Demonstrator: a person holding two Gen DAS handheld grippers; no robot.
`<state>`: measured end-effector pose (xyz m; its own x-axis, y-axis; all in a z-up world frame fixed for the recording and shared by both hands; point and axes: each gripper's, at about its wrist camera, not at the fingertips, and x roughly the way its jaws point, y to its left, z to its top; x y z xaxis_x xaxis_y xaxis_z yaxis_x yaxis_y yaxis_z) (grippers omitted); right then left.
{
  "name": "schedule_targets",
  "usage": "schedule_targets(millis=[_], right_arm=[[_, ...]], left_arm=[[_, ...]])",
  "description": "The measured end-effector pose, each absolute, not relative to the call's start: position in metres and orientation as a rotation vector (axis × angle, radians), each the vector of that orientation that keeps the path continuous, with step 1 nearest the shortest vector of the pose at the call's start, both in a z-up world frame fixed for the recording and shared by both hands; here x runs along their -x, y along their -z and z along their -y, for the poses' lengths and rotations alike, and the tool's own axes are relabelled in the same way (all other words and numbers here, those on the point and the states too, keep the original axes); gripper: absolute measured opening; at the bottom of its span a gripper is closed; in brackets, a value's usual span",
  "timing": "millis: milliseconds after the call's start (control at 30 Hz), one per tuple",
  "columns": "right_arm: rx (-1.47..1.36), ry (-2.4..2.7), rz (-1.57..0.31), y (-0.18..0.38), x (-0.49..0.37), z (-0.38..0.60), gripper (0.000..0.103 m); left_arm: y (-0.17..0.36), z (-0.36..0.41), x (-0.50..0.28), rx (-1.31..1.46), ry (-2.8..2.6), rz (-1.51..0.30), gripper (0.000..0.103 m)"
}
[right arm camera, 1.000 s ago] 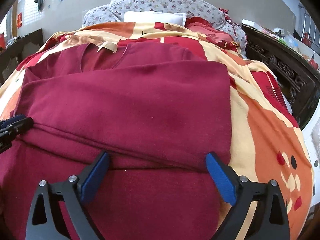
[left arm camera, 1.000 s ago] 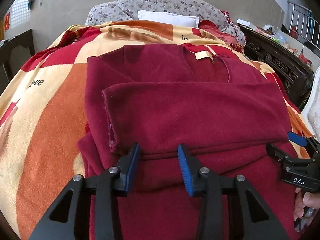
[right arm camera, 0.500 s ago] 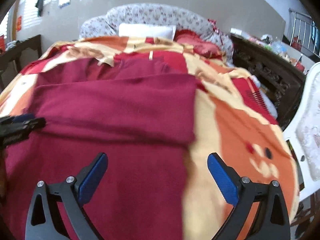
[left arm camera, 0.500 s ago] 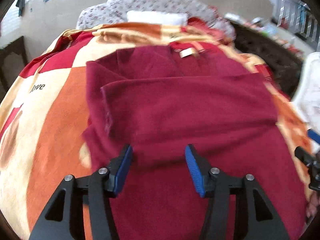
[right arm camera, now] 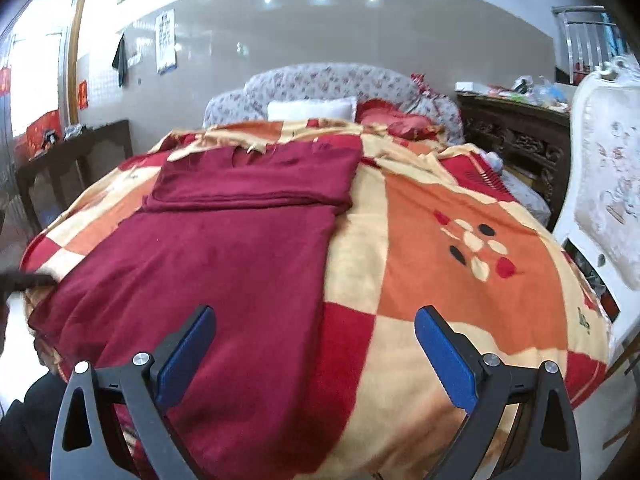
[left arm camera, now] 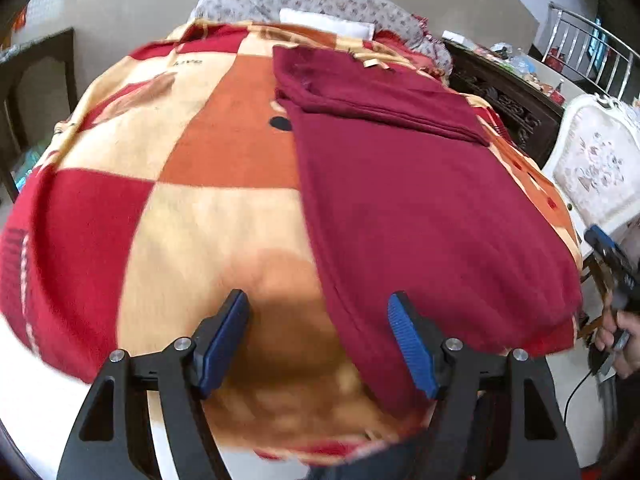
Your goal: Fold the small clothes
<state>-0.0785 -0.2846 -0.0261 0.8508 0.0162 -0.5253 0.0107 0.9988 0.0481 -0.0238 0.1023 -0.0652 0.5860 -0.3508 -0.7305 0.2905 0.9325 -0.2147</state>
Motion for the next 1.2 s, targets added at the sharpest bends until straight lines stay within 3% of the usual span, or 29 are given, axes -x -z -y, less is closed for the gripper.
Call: schedule_targets(millis=[133, 333, 433, 600, 733, 800, 867, 967, 1200], right_arm=[[-0.019, -0.008, -0.549, 0.028, 0.080, 0.274, 0.101], [0.020, -0.003, -0.511, 0.023, 0.089, 0.265, 0.101], [0.015, 0.013, -0.499, 0.021, 0.095, 0.268, 0.101], [-0.069, 0.020, -0.517, 0.018, 0.106, 0.285, 0.099], [-0.197, -0.068, -0.601, 0.024, 0.116, 0.297, 0.070], [-0.209, -0.097, -0.651, 0.033, 0.120, 0.294, 0.062], [-0.208, -0.117, -0.683, 0.043, 0.123, 0.289, 0.048], [-0.270, -0.164, -0.722, 0.057, 0.125, 0.287, 0.039], [-0.427, -0.257, -0.737, 0.078, 0.119, 0.296, 0.038]], left_arm=[[0.068, -0.094, 0.037, 0.202, 0.472, -0.931, 0.071], [0.077, -0.099, 0.030, 0.357, 0.534, -0.942, 0.054], [0.077, -0.103, 0.028, 0.399, 0.509, -0.936, 0.043], [0.080, -0.106, 0.031, 0.414, 0.466, -0.952, 0.016], [0.080, -0.105, 0.036, 0.399, 0.463, -0.944, 0.014], [0.079, -0.103, 0.038, 0.376, 0.452, -0.933, 0.014], [0.077, -0.098, 0.040, 0.338, 0.446, -0.922, 0.014], [0.077, -0.096, 0.040, 0.323, 0.443, -0.917, 0.014], [0.080, -0.100, 0.041, 0.348, 0.440, -0.912, 0.014]])
